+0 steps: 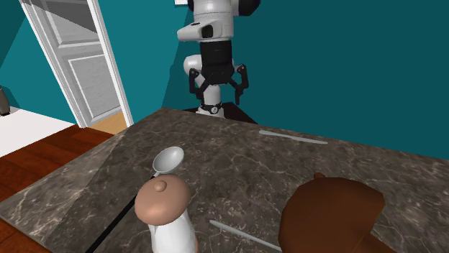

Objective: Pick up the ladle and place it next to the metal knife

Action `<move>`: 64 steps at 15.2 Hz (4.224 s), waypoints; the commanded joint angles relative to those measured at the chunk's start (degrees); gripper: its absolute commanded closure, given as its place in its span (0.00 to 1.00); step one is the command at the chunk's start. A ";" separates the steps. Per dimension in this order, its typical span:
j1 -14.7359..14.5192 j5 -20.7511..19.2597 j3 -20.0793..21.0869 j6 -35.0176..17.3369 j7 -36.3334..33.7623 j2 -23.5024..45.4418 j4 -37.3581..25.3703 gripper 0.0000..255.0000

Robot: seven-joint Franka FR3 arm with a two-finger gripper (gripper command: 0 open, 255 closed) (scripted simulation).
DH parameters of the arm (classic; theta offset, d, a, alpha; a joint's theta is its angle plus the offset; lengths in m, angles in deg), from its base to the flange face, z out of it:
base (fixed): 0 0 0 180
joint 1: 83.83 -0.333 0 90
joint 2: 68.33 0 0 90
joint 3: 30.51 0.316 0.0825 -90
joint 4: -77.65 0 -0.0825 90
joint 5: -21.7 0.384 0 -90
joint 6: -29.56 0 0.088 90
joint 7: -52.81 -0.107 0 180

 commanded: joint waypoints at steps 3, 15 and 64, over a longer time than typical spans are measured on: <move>1.76 0.63 -1.87 -3.80 -1.47 6.79 -3.71 0.00; 7.61 5.85 -7.34 -11.19 -3.85 25.71 -16.55 0.00; 10.30 7.39 -9.35 -4.68 -6.33 30.77 -28.53 1.00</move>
